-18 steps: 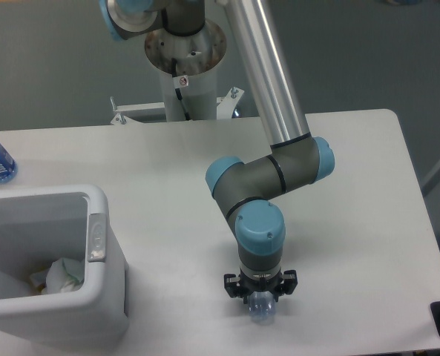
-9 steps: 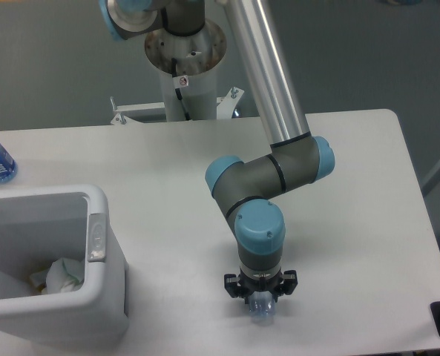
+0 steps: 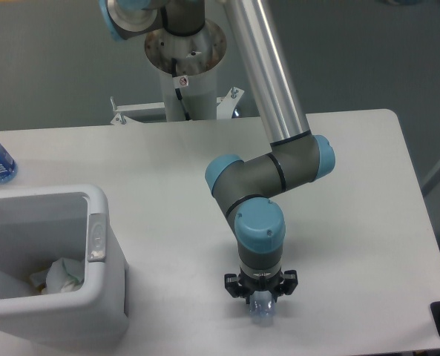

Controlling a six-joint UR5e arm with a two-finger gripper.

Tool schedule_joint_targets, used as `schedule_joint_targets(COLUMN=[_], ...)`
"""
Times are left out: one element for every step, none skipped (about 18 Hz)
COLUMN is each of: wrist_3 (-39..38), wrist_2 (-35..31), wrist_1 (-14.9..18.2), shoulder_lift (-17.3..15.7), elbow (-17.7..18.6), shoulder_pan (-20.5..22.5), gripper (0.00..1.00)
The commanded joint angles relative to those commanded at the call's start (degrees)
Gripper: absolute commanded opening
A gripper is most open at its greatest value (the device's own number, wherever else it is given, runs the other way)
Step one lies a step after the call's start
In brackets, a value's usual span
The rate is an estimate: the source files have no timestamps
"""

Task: Place the trash in the trash can
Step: 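Close the gripper around the bottle's cap end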

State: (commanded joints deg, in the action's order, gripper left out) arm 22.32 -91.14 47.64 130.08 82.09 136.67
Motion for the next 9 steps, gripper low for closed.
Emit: schedule_joint_targets(wrist_3=[0.4,0.6,0.7,0.8,1.1,1.2,1.4,1.8,1.9], wrist_2=[0.1,0.1,0.1,0.1,0.1,0.1,0.2,0.4,0.7], wrist_1=[0.0,0.0,0.1,0.1,0.1,0.1,0.0,0.0,0.1], shoulder_lift=[-0.4,-0.8,-0.9,-1.0,-1.1,-1.5,-2.1,-2.8,-3.9], elbow=[-0.1,0.0,0.1,0.1,0.1,0.1,0.1,-0.2,-0.3], shoulder_pan=[0.0,0.0,0.0,0.0,0.0,0.0,0.0,0.1,0.2], gripper=[0.58,0.58,0.58,0.58,0.58,0.58,0.58,0.58,0.58])
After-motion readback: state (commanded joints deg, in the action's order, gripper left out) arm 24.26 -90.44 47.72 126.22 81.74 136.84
